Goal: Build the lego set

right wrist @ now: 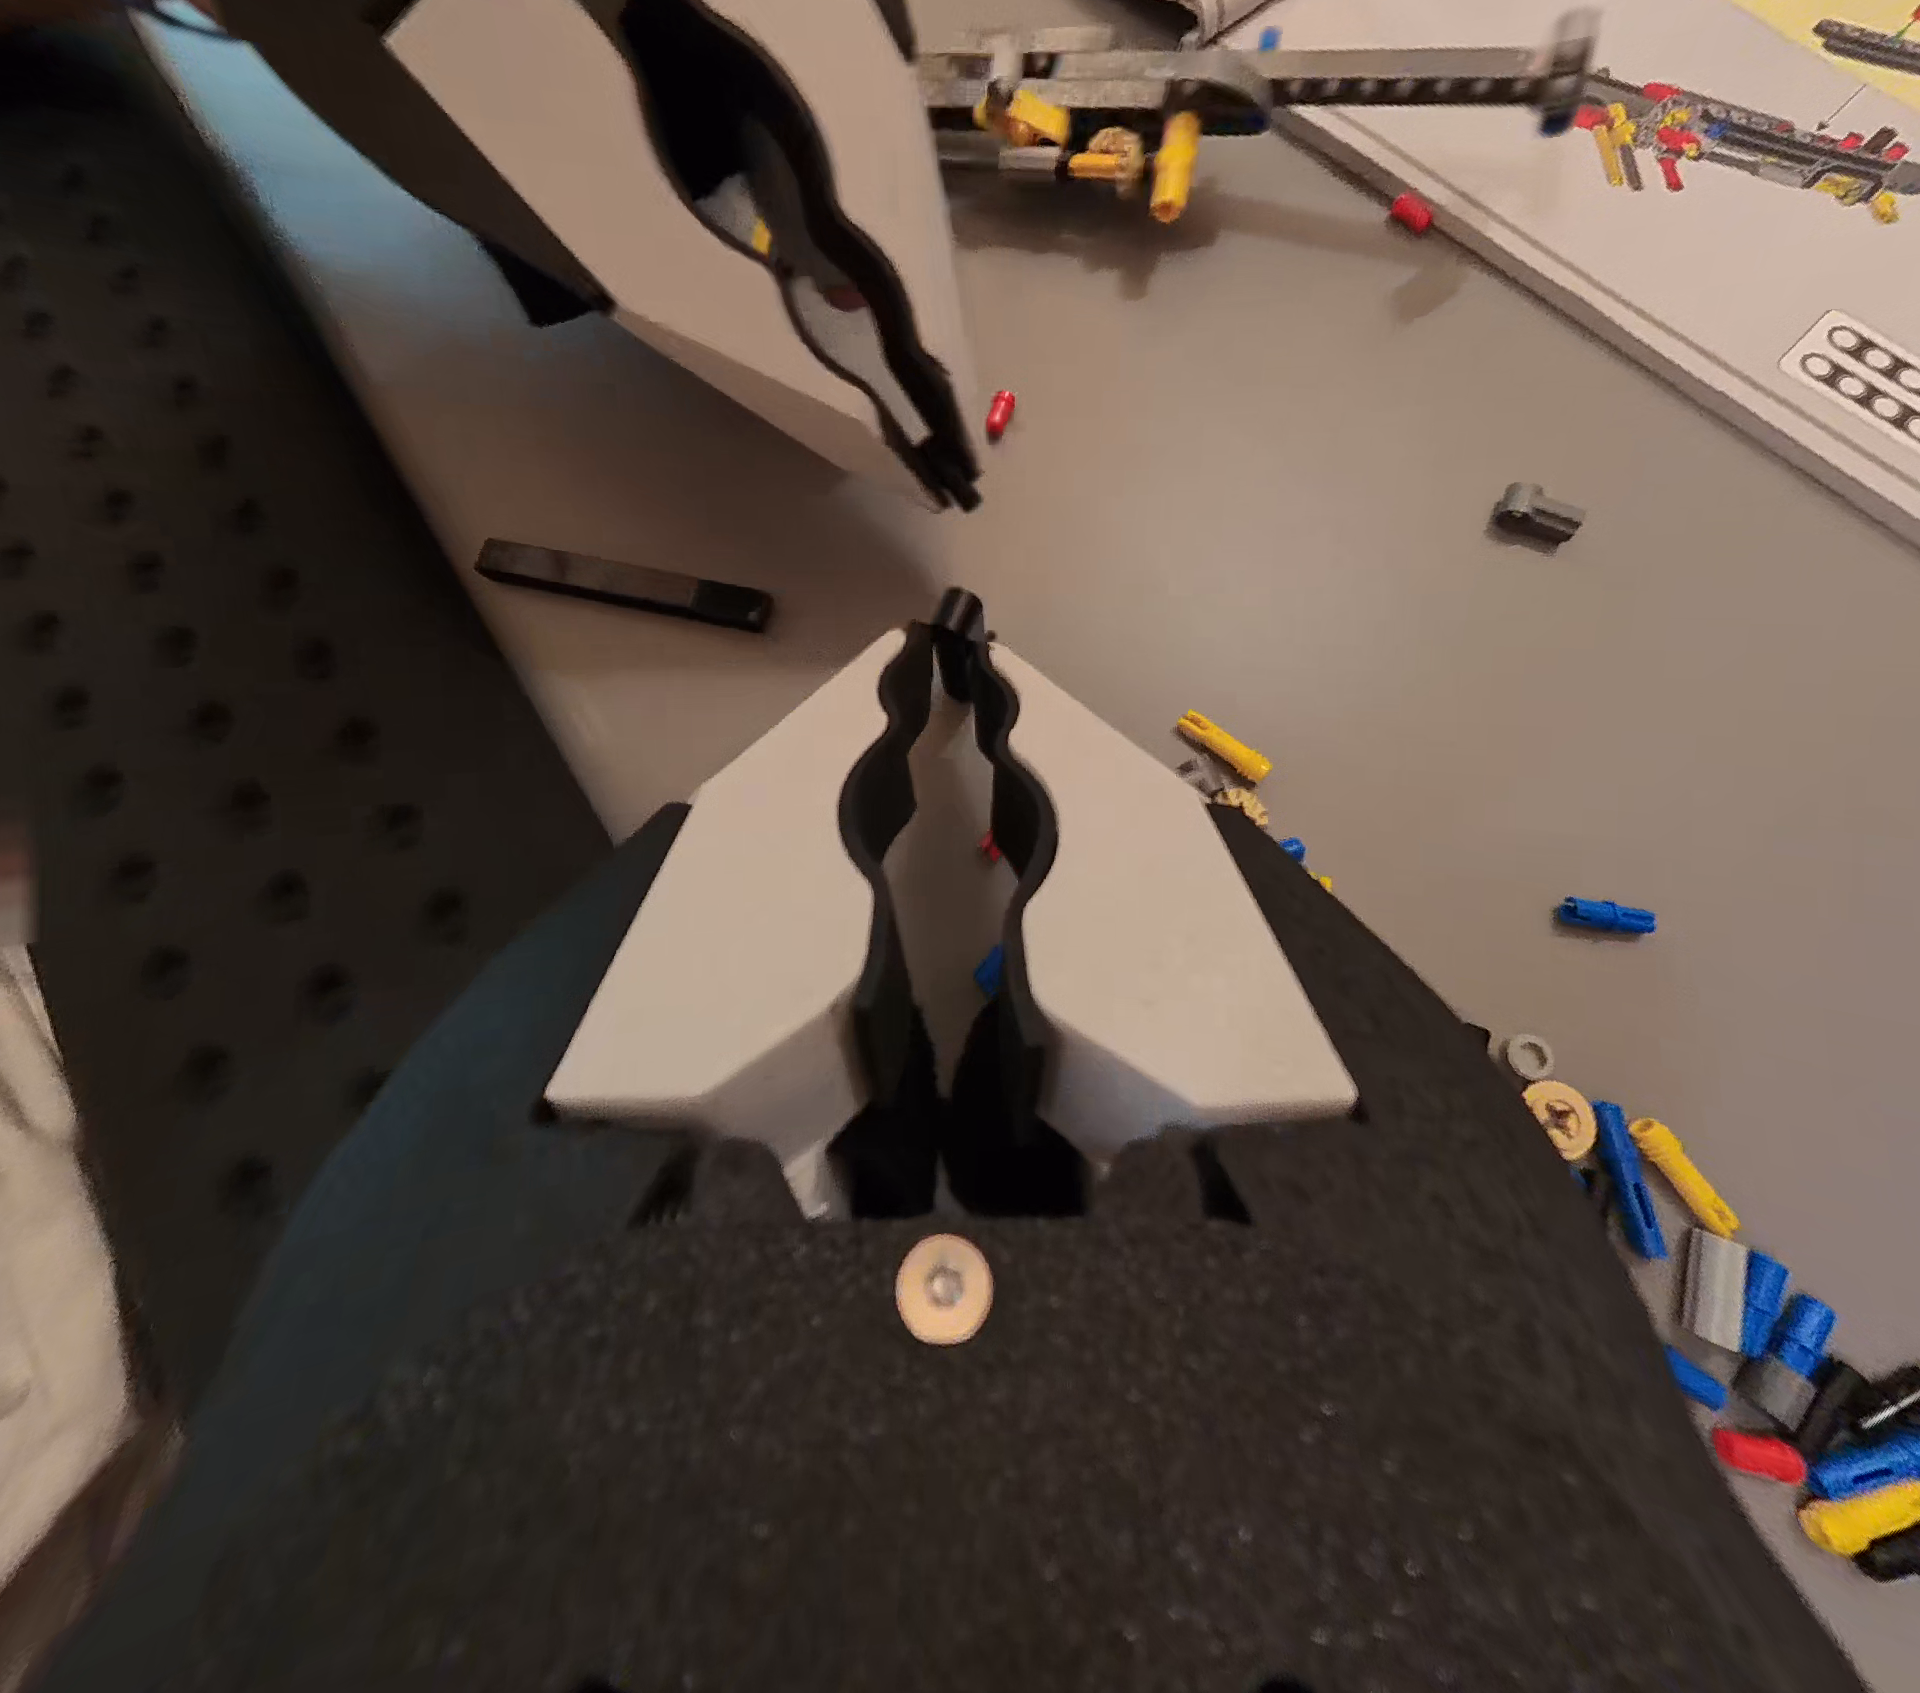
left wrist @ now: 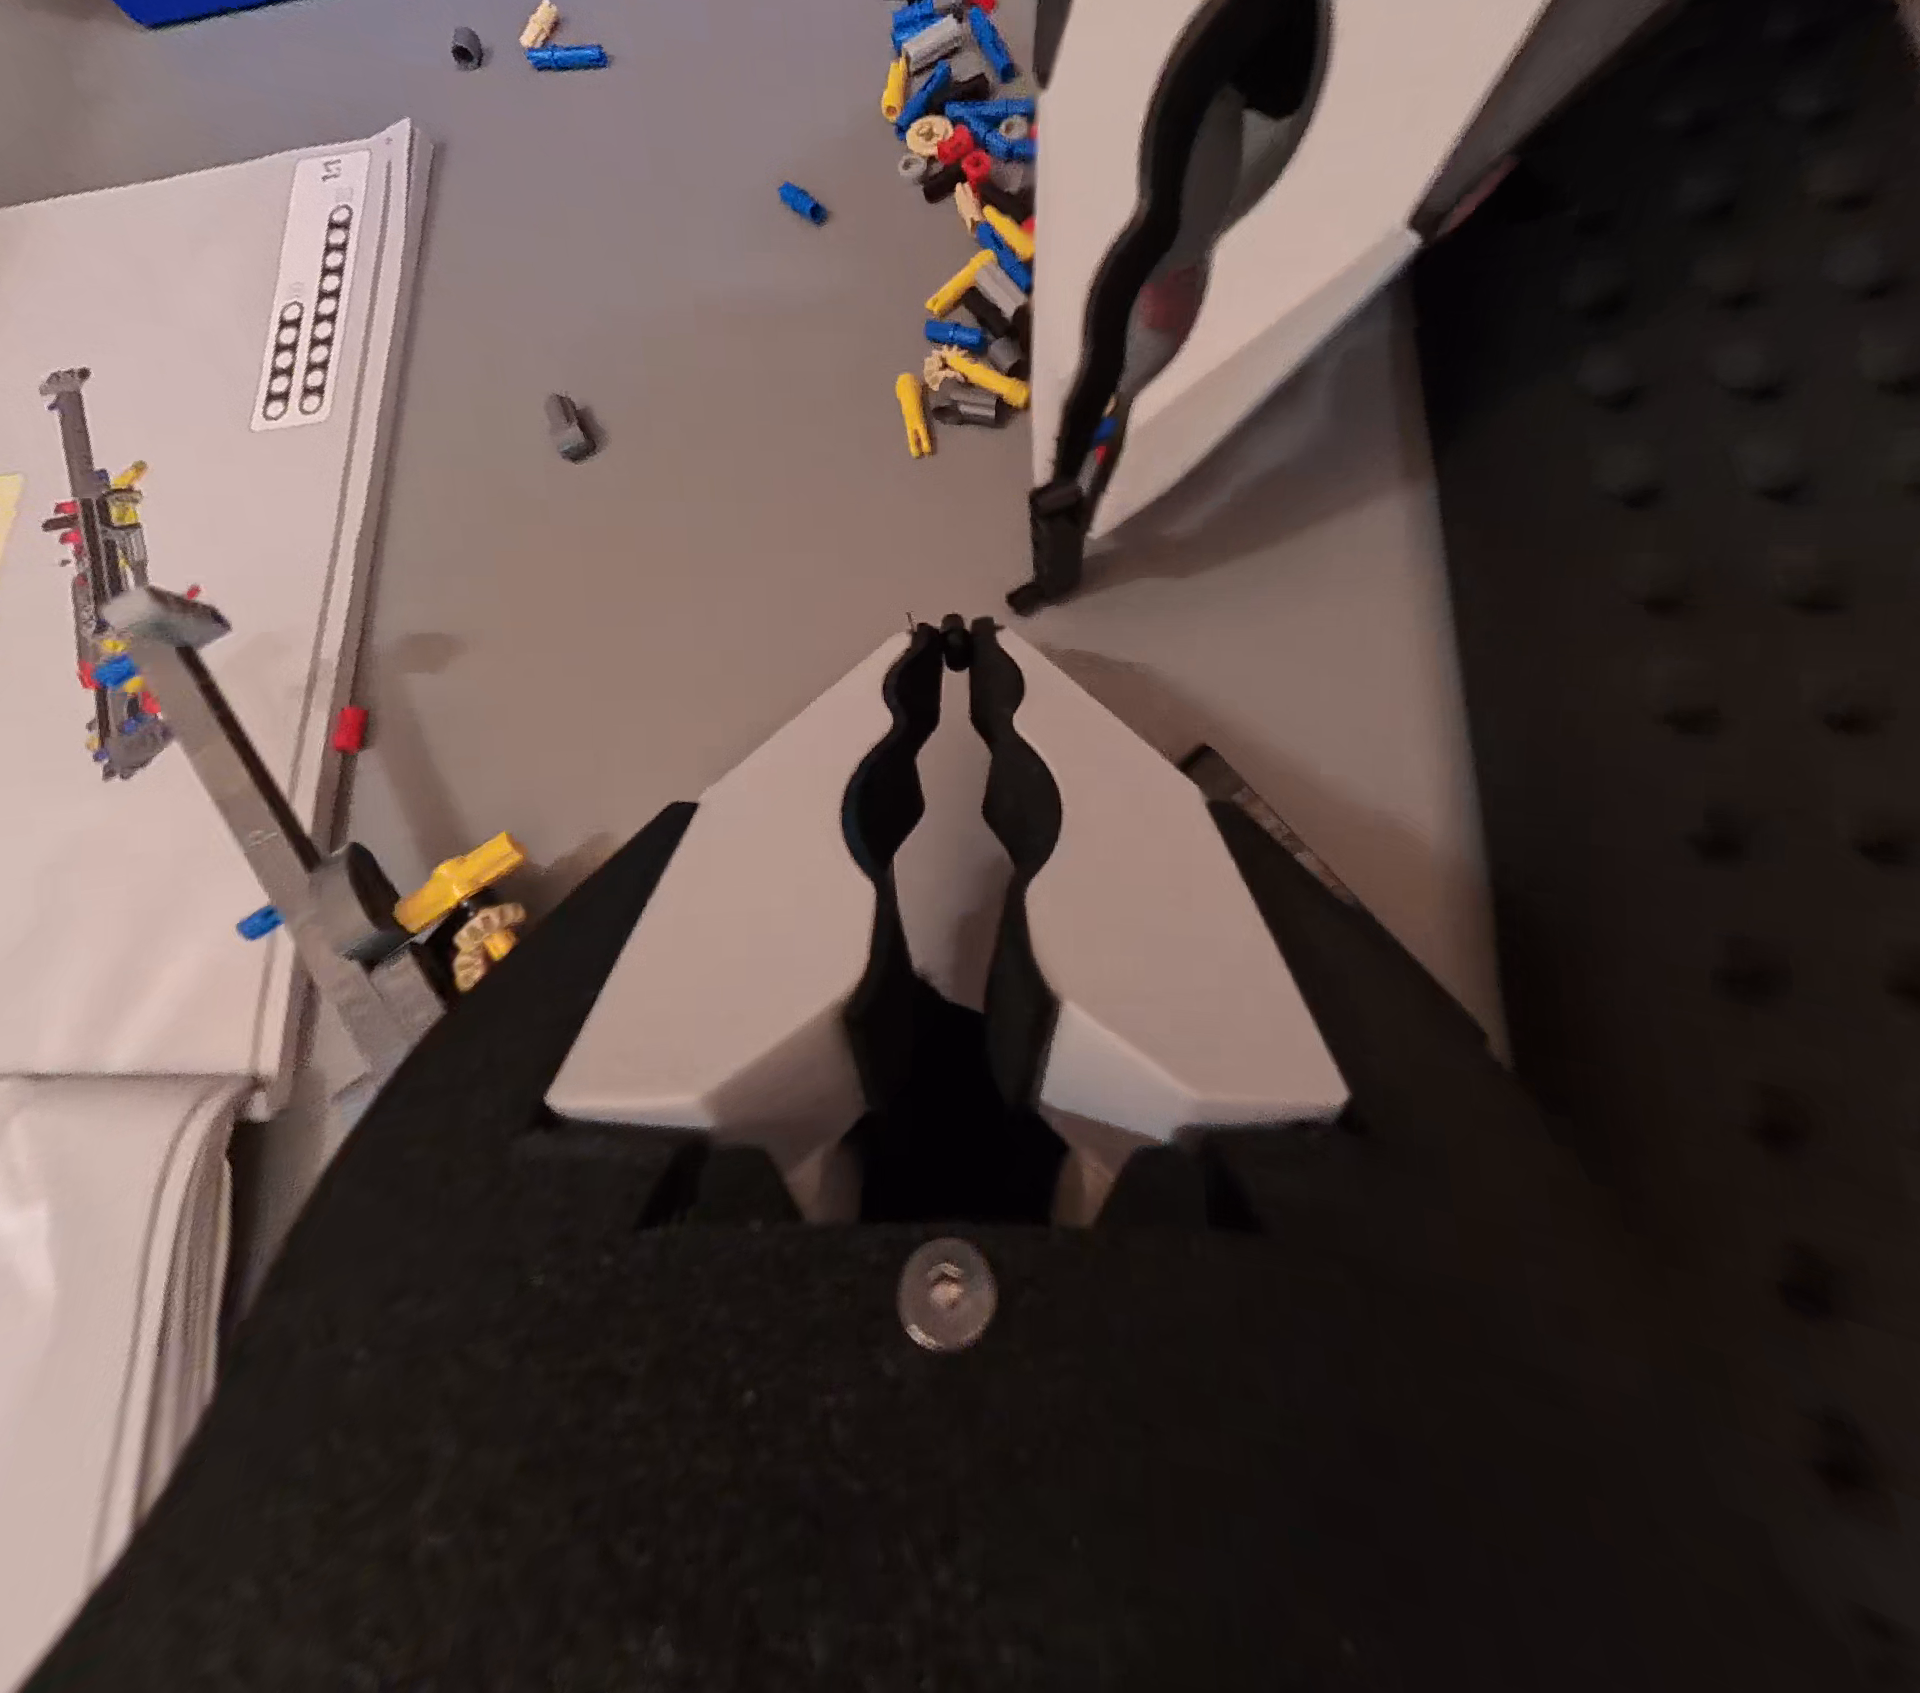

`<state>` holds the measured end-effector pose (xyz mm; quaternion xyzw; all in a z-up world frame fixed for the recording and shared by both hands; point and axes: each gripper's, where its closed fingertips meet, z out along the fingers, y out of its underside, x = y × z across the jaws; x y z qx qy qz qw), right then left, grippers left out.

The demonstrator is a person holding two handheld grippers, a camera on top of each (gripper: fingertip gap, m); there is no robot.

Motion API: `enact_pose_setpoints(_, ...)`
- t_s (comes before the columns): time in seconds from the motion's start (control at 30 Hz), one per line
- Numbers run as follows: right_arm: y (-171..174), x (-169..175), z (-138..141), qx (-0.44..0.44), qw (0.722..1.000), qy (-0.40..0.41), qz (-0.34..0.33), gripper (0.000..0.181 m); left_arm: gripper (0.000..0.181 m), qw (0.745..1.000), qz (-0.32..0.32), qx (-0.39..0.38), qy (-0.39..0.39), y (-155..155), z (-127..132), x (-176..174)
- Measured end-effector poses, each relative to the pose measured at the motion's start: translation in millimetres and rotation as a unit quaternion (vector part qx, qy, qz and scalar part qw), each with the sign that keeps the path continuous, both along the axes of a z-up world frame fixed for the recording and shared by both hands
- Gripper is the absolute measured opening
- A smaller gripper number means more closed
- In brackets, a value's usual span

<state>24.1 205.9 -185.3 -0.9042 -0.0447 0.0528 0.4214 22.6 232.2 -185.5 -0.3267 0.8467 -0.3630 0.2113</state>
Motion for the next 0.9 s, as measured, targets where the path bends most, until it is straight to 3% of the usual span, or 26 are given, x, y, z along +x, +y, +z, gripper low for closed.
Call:
enact_pose_setpoints(0.23, 0, 0, -4, -0.010, 1.000, -0.013, 0.000, 0.006, 0.004, 0.998, -0.018, 0.061, 0.016, -11, -4, 9)
enact_pose_setpoints(0.73, 1, 1, -19, -0.045, 0.997, -0.056, 0.019, 0.006, 0.004, 0.997, -0.045, 0.061, 0.021, -24, -15, 2)
enact_pose_setpoints(0.9, 4, -1, -1, 0.010, 0.997, -0.075, 0.034, 0.006, 0.004, 0.998, -0.039, 0.043, -0.004, -21, 7, -1)
